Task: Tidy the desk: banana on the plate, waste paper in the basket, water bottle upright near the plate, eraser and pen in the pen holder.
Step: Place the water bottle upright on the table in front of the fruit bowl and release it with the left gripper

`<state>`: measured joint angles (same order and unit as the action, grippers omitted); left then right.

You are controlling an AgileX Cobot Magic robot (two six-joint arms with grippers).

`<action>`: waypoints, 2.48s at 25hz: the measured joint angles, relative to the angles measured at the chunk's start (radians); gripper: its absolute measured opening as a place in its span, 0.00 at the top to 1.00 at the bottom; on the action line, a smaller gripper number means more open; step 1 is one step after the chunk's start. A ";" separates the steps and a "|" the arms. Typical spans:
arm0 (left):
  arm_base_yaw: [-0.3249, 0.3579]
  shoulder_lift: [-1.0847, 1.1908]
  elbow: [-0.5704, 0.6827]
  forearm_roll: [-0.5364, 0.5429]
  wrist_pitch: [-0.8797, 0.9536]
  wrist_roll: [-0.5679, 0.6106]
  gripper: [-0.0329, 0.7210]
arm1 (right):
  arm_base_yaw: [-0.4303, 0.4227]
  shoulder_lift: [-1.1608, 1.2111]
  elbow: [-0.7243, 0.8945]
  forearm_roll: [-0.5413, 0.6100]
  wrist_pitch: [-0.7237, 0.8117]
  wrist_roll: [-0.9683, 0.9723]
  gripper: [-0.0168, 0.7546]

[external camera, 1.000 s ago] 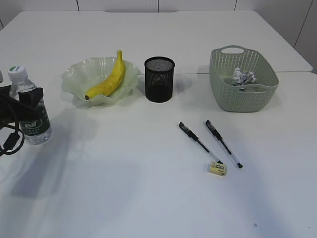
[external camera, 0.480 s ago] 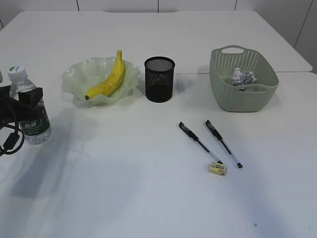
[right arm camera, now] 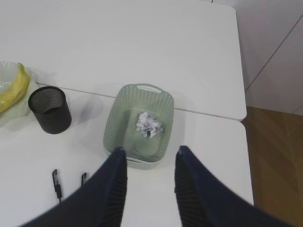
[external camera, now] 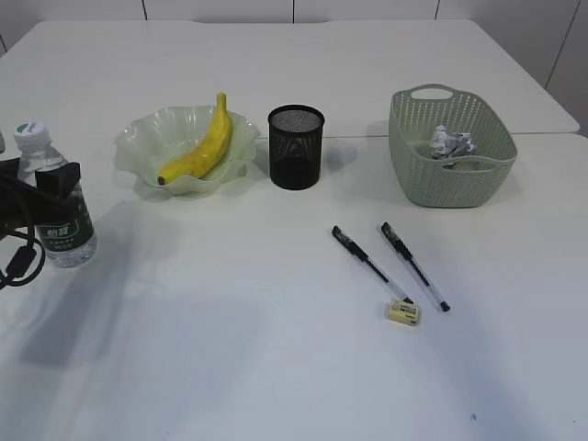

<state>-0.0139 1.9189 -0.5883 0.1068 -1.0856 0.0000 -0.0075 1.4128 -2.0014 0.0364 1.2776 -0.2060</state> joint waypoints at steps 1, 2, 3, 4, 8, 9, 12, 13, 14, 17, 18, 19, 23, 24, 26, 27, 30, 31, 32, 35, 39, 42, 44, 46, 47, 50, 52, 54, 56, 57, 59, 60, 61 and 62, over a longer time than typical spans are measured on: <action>0.000 0.000 0.000 0.000 0.000 0.000 0.42 | 0.000 0.000 0.000 0.000 0.000 0.000 0.64; 0.000 0.000 0.000 0.000 0.000 0.000 0.42 | 0.000 0.000 0.000 0.000 0.000 0.000 0.64; 0.000 0.000 0.000 0.000 0.000 0.000 0.42 | 0.000 0.000 0.000 0.000 0.000 0.000 0.64; 0.000 0.000 0.000 0.000 0.000 0.000 0.42 | 0.000 0.000 0.000 0.000 0.000 0.000 0.64; 0.000 0.000 0.000 0.000 0.000 0.000 0.40 | 0.000 0.000 0.000 0.000 0.000 0.000 0.64; 0.000 0.000 0.000 0.000 0.000 0.000 0.40 | 0.000 0.000 0.000 0.000 0.000 0.000 0.64; 0.000 0.000 0.000 0.000 0.000 0.000 0.39 | 0.000 0.000 0.000 0.000 0.000 0.000 0.64; 0.000 0.000 0.000 0.000 0.000 0.000 0.38 | 0.000 0.000 0.000 0.000 0.000 0.000 0.64; 0.000 0.000 0.000 0.000 0.000 0.000 0.38 | 0.000 0.000 0.000 0.000 0.000 0.000 0.64; 0.000 0.000 0.000 0.000 0.000 0.000 0.37 | 0.000 0.000 0.000 0.000 0.000 0.000 0.64; 0.000 0.000 0.000 0.000 0.000 0.000 0.36 | 0.000 0.000 0.000 0.000 0.000 0.000 0.64; 0.000 0.000 0.000 0.000 0.000 0.000 0.34 | 0.000 0.000 0.000 0.000 0.000 0.000 0.64; 0.000 0.000 -0.003 -0.007 -0.037 0.000 0.29 | 0.000 0.000 0.000 0.000 0.000 0.000 0.64; 0.000 0.000 -0.006 -0.010 -0.045 0.000 0.29 | 0.000 0.000 0.000 0.000 0.000 0.000 0.64; 0.000 0.000 -0.008 -0.014 -0.052 0.000 0.28 | 0.000 0.000 0.000 0.000 0.000 0.000 0.64; 0.000 0.000 -0.008 -0.016 -0.053 0.000 0.28 | 0.000 0.000 0.000 0.000 0.000 0.000 0.64; 0.000 0.000 -0.008 -0.019 -0.053 0.000 0.28 | 0.000 0.000 0.000 0.000 0.000 0.000 0.64; 0.000 0.000 -0.008 -0.019 -0.053 0.000 0.28 | 0.000 0.000 0.000 0.000 0.000 0.000 0.64; 0.000 0.000 -0.008 -0.019 -0.053 0.000 0.28 | 0.000 0.000 0.000 0.000 0.000 0.000 0.64; 0.000 -0.006 -0.008 -0.019 -0.053 -0.018 0.28 | 0.000 0.000 0.000 0.000 0.000 0.000 0.64; 0.000 -0.039 -0.008 -0.005 -0.053 -0.061 0.28 | 0.000 0.000 0.000 0.000 0.000 0.000 0.64; 0.000 -0.071 -0.008 0.007 -0.053 -0.073 0.28 | 0.000 0.000 0.000 0.000 0.000 0.000 0.64; 0.000 -0.085 -0.008 0.017 -0.053 -0.079 0.28 | 0.000 0.000 0.000 0.000 0.000 0.000 0.64; 0.000 -0.099 -0.008 0.031 -0.053 -0.093 0.28 | 0.000 0.000 0.000 0.000 0.000 0.000 0.64; 0.000 -0.106 -0.008 0.039 -0.053 -0.103 0.28 | 0.000 0.000 0.000 0.000 0.000 0.000 0.64; 0.000 -0.130 -0.008 0.048 -0.053 -0.114 0.27 | 0.000 0.000 0.000 0.000 0.000 0.000 0.64; 0.000 -0.148 -0.008 0.050 -0.053 -0.113 0.27 | 0.000 0.000 0.000 0.000 0.000 0.000 0.64; 0.000 -0.170 -0.008 0.050 -0.051 -0.114 0.27 | 0.000 0.000 0.000 0.000 0.000 0.000 0.64; 0.000 -0.197 -0.008 0.051 -0.029 -0.114 0.27 | 0.000 0.000 0.000 0.000 0.000 0.000 0.64; 0.000 -0.213 -0.008 0.051 -0.017 -0.116 0.27 | 0.000 0.000 0.000 0.000 0.000 0.000 0.64; 0.000 -0.247 -0.008 0.051 0.023 -0.116 0.27 | 0.000 0.000 0.000 0.000 0.000 0.000 0.64; 0.000 -0.266 -0.008 0.051 0.042 -0.116 0.27 | 0.000 0.000 0.000 0.000 0.000 0.000 0.64; 0.000 -0.287 -0.008 0.051 0.058 -0.116 0.26 | 0.000 0.000 0.000 0.000 0.000 0.000 0.64; 0.000 -0.306 -0.008 0.051 0.075 -0.116 0.26 | 0.000 0.000 0.000 0.000 0.000 0.000 0.64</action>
<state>-0.0139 1.6132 -0.5962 0.1582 -1.0103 -0.1165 -0.0075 1.4128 -2.0014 0.0364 1.2776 -0.2060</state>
